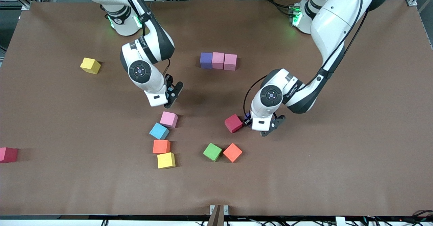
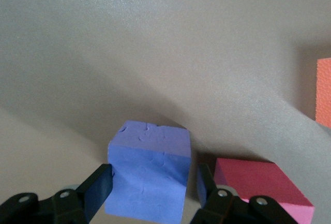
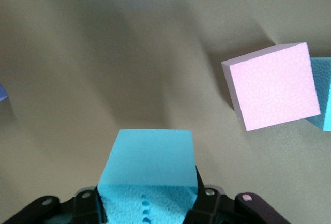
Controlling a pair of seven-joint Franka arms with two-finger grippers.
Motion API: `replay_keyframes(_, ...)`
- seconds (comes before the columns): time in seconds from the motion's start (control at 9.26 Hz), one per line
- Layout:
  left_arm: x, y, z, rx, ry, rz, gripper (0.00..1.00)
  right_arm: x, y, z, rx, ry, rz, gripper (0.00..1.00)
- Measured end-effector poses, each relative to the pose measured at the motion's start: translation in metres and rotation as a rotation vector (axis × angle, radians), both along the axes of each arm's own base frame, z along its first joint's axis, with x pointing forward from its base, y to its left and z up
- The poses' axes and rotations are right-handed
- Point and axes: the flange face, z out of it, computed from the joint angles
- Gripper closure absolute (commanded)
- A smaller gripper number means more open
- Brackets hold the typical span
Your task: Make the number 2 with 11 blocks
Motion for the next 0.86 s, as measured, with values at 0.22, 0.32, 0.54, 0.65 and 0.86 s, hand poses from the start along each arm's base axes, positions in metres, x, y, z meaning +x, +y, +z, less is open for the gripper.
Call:
replay_keyframes(0.22,0.0006,0.0005,0.0001,-0.001,-0.001,-0.003,0.26,0.0023,-0.0043,0.0000,-0.001,0.000,-0.008,1.00)
replay_keyframes(0.32,0.0015,0.0007,0.0009,-0.003,-0.003,-0.001,0.26,0.0032,-0.0059,0.0000,-0.001,0.000,-0.011,1.00)
replay_keyframes(0.54,0.0034,-0.0001,0.0048,-0.008,-0.012,0.000,0.25,0.0038,-0.0070,0.0000,-0.005,-0.002,-0.010,1.00)
replay_keyframes(0.65,0.0041,-0.0002,0.0058,-0.010,-0.015,0.000,0.25,0.0047,-0.0078,0.0006,-0.005,-0.004,-0.010,1.00)
replay_keyframes(0.86,0.0045,0.0002,0.0059,-0.010,-0.015,0.001,0.25,0.0075,-0.0060,0.0047,-0.001,-0.012,-0.009,1.00)
